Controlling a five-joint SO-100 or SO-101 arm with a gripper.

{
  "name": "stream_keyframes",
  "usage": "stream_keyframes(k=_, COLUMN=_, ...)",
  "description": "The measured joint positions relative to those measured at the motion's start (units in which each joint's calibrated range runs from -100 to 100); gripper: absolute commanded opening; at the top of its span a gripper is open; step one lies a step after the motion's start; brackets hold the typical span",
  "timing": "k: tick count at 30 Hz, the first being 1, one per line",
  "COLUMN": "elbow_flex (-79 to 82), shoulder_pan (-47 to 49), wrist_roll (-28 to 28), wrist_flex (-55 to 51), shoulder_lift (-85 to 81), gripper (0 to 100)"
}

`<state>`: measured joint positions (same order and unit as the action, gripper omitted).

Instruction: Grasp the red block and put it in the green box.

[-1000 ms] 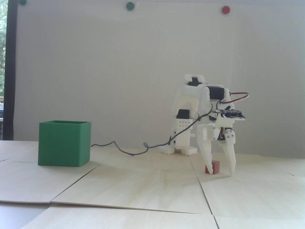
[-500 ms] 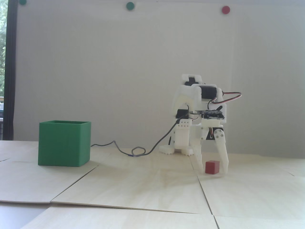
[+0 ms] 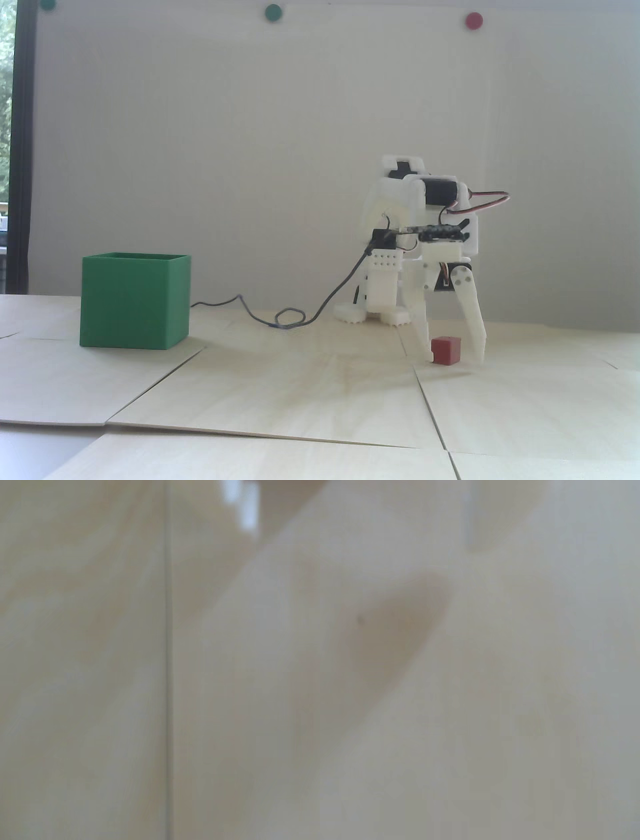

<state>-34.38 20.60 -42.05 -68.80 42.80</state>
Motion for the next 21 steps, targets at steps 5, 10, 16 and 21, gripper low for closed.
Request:
stream_keyframes(k=5, elbow_flex=8.1, shoulder_pan=0.0, wrist_roll=0.1, wrist_flex=0.4, shoulder_lift=-8.1, gripper=21)
stream_keyframes(k=10, elbow_flex=14.3, shoulder_pan=0.0, wrist_roll=0.1, wrist_flex=0.4, shoulder_lift=-13.8, gripper=21)
stream_keyframes(k=16, elbow_flex=18.6, shoulder_pan=0.0, wrist_roll=0.1, wrist_flex=0.4, shoulder_lift=-15.4, gripper=21)
stream_keyframes(k=21, elbow_flex=19.6, shoulder_pan=0.0, wrist_roll=0.0, wrist_flex=0.6, shoulder_lift=-15.5, gripper=21)
